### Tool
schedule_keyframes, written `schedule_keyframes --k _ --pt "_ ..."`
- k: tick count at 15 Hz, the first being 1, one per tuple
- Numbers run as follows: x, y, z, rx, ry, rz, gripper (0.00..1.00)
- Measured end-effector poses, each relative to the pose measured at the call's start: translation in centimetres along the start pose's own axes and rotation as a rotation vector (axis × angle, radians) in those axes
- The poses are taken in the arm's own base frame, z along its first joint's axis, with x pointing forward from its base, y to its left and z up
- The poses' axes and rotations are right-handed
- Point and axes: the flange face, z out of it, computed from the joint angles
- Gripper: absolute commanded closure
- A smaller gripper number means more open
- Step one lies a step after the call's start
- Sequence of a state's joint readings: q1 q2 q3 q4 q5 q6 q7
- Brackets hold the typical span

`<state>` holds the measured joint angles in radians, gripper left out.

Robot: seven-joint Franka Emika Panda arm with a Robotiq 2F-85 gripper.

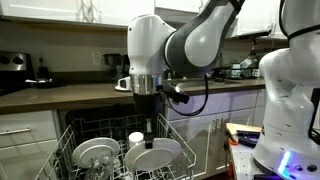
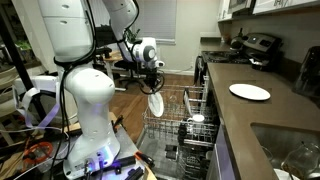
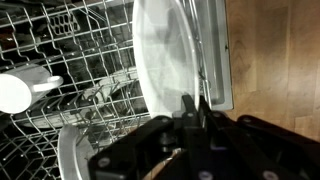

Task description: Take the white plate on the top and put it behind the white cup in the dishwasher

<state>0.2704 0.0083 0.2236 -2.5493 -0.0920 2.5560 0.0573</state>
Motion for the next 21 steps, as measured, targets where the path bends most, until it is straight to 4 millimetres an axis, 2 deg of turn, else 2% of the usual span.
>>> schedule_keyframes --k 5,8,17,21 --pt "-0.3 3.1 0.3 0.057 0.008 -0.089 0.95" --pt "-0.3 4.2 0.3 0.108 0.026 -0.116 0.94" --pt "-0.5 4.1 1.2 0.119 0.005 -0.117 0.95" --pt "-1.1 5.2 1.9 0.125 -0.013 -0.12 0.95"
